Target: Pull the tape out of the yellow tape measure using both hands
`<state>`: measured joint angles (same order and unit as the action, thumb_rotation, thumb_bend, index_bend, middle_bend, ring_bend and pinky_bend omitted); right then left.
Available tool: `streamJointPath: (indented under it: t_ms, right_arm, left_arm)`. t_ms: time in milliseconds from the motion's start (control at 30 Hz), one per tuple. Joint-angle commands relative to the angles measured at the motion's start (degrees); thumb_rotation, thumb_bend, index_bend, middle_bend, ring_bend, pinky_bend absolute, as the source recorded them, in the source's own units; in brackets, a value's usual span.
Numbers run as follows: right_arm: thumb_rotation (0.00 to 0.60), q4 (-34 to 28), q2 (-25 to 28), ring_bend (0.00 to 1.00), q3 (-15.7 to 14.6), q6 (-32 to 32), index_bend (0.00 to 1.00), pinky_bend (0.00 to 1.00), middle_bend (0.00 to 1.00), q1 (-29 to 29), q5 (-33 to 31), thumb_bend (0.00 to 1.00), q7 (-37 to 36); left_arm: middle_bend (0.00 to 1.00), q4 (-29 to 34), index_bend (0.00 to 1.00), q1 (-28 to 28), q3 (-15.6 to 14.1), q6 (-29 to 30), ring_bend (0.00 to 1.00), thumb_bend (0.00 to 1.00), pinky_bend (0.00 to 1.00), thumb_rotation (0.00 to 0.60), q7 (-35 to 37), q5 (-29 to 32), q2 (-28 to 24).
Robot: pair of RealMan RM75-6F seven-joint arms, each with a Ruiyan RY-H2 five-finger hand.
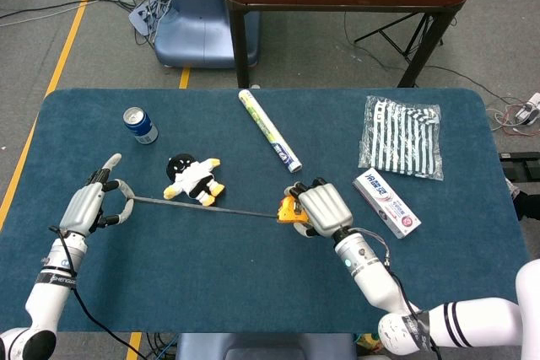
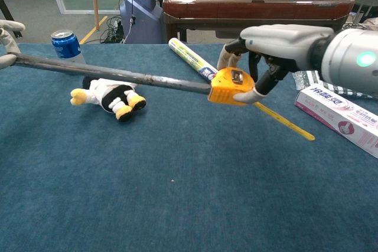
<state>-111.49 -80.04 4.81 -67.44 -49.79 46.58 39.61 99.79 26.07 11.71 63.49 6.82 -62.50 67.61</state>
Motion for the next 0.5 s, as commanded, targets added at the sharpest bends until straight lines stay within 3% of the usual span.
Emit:
streamJointPath:
  t_ms: [33, 233, 500]
  right_arm:
    - [0.6, -1.36, 2.9, 0.45, -2.42, 0.08, 0.55, 0.23, 0.53, 2.6, 3.67, 0.55, -2.33]
    - [0.6, -1.38, 5.85, 0.45, -4.48, 0.68, 0.55, 0.23, 0.54, 5.62, 7.12, 0.55, -5.9]
    - [0.6, -1.43, 6.46, 0.45, -4.66, 1.68, 0.55, 0.23, 0.54, 6.72, 9.01, 0.55, -6.69]
  left_arm:
    - [0.0, 0.31, 0.61, -0.42, -0.33, 0.26, 0.0, 0.47, 0.0, 0.6, 0.09, -0.6, -0.17]
    - [0.0, 0.69, 0.61, -0.92, -0.91, 0.46, 0.0, 0.47, 0.0, 0.6, -0.35, -1.36, 0.04]
    - [0.0, 0.05, 0.61, -0.91, -0.71, 0.32, 0.0, 0.47, 0.0, 0.6, -0.43, -1.34, 0.66]
